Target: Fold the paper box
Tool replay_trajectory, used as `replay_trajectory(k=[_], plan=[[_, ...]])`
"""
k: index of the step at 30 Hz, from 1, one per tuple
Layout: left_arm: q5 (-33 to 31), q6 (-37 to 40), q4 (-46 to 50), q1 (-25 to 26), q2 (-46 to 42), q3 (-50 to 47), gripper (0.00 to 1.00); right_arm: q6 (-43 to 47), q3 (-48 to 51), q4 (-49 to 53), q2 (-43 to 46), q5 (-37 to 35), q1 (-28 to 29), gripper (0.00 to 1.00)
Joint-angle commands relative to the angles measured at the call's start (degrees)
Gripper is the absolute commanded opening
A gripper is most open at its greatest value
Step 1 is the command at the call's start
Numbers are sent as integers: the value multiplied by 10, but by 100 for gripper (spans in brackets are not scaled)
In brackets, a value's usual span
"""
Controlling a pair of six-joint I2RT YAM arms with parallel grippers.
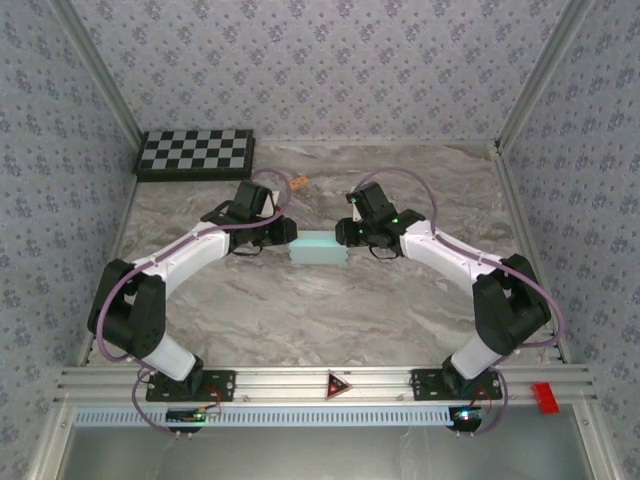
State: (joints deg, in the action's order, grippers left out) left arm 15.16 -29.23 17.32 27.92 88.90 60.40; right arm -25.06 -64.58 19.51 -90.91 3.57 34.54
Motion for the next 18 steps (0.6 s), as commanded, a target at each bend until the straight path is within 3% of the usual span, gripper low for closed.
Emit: replay_trajectory(k=[1,9,18], plan=[[-32,7,78,2,1,4,31,10,-10,68,-3,-21,0,31],[-49,17,86,2,-11,33,37,17,-30,74,18,-11,-12,33],[-46,20,72,2,-33,1,41,20,19,51,43,28,-14,36]])
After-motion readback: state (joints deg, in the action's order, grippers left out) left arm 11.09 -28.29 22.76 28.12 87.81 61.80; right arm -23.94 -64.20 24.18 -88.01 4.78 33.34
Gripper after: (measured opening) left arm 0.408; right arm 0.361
